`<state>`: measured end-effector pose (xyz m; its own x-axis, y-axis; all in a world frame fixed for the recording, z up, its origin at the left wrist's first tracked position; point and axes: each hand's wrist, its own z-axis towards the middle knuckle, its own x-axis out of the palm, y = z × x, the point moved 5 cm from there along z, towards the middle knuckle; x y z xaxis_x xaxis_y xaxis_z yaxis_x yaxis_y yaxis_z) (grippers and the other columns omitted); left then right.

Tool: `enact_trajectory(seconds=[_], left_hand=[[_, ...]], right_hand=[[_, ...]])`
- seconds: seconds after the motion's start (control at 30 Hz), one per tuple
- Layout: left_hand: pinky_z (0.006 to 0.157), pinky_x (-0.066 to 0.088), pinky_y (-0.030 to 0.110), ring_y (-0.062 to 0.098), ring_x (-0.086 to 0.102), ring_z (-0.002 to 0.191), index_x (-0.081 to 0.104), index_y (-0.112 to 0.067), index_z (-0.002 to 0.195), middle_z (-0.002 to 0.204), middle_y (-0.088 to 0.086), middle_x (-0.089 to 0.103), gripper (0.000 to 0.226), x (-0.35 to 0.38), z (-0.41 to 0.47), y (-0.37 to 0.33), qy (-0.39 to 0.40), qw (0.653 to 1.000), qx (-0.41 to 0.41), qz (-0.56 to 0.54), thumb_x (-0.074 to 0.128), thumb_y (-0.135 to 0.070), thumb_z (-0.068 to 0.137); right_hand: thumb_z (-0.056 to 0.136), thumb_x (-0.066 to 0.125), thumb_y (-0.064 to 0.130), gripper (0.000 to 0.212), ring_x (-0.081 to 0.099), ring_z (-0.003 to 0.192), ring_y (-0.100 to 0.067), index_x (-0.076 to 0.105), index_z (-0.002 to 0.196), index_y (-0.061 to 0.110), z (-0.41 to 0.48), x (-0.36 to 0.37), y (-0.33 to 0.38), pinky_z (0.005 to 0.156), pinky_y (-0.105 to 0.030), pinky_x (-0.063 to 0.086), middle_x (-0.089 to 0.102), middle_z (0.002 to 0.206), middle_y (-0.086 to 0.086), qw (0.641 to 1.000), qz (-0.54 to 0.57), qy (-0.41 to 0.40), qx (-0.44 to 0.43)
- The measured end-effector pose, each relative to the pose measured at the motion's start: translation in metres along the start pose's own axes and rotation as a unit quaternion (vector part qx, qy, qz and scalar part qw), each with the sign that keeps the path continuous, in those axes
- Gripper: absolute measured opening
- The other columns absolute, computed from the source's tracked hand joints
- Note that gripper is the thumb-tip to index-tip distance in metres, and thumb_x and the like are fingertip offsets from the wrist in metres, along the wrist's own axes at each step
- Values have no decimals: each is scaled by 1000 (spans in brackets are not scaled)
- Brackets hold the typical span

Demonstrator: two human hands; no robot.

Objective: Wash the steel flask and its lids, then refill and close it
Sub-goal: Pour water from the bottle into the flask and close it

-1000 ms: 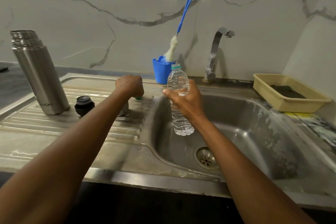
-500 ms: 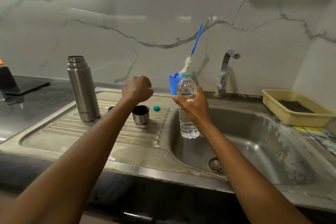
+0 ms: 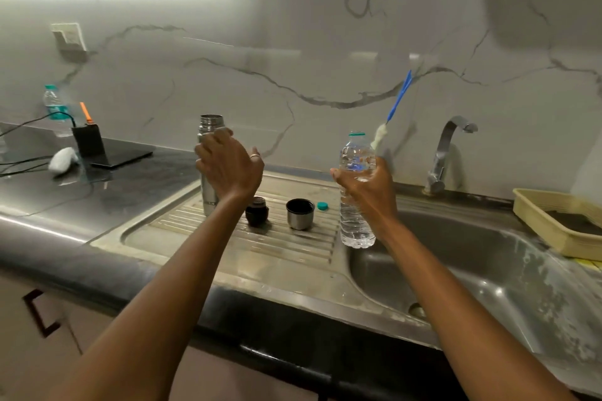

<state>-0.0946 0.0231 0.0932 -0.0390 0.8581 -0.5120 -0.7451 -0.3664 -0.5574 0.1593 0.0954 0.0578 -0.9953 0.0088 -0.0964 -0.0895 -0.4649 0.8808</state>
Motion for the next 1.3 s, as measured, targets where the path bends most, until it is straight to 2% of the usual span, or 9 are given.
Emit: enact_trajectory(seconds=[0.13,0.23,0.33,0.43,0.53,0.7,0.83,1.07,1.3], left_hand=[[106,35,50,39,38,130,36,-4,137,144,20,38,87,-2,18,41,-12,995,-85,-45,79,-51,78],[113,32,50,38,32,137,26,-4,146,150,20,32,109,13,31,64,45,987,-121,-95,85,-55,70],[114,34,50,38,34,139,21,-4,149,150,21,35,116,34,44,79,113,970,-134,-166,90,-49,67],[106,44,49,38,47,129,26,-6,143,140,20,47,109,50,49,87,145,960,-142,-193,92,-44,65],[98,48,46,37,55,121,35,-5,135,131,18,54,90,57,51,88,157,957,-146,-194,91,-36,70],[96,50,47,36,58,114,43,-5,128,125,17,56,75,52,54,87,134,961,-148,-192,89,-27,73],[93,51,49,34,58,109,43,-6,125,120,16,57,72,32,54,72,92,971,-102,-196,87,-28,73],[92,52,51,32,58,106,43,-11,122,115,11,57,71,-25,60,-2,68,975,-12,-209,84,-40,72],[89,50,42,29,59,102,48,-13,120,113,7,59,69,-46,2,-103,133,956,35,-259,87,-38,68]], right_hand=[[72,86,42,63,70,96,-16,55,122,20,2,20,14,85,-45,61,68,111,-1,1000,0,14,-12],[73,86,39,58,70,95,-14,56,119,21,3,30,20,87,-42,60,69,107,3,1000,2,16,-17],[74,86,38,58,69,95,-12,56,121,21,6,38,22,88,-41,60,69,107,4,999,-1,19,-25],[76,86,36,57,69,96,-11,56,122,19,8,41,21,87,-39,60,69,109,3,999,-8,25,-32],[78,85,35,57,69,97,-11,56,123,18,11,42,18,88,-37,60,69,110,2,999,-13,29,-37],[80,85,33,57,68,100,-11,54,126,18,13,40,14,90,-38,60,67,113,1,999,-9,28,-37],[79,85,33,58,69,99,-11,54,126,19,11,32,19,89,-37,60,68,112,2,999,6,26,-37],[78,86,35,61,68,100,-13,52,127,22,7,-5,45,86,-34,61,67,116,1,999,14,2,-41],[71,88,42,64,69,91,-9,56,122,22,3,-83,73,75,-28,58,69,107,6,998,-39,-40,-32]])
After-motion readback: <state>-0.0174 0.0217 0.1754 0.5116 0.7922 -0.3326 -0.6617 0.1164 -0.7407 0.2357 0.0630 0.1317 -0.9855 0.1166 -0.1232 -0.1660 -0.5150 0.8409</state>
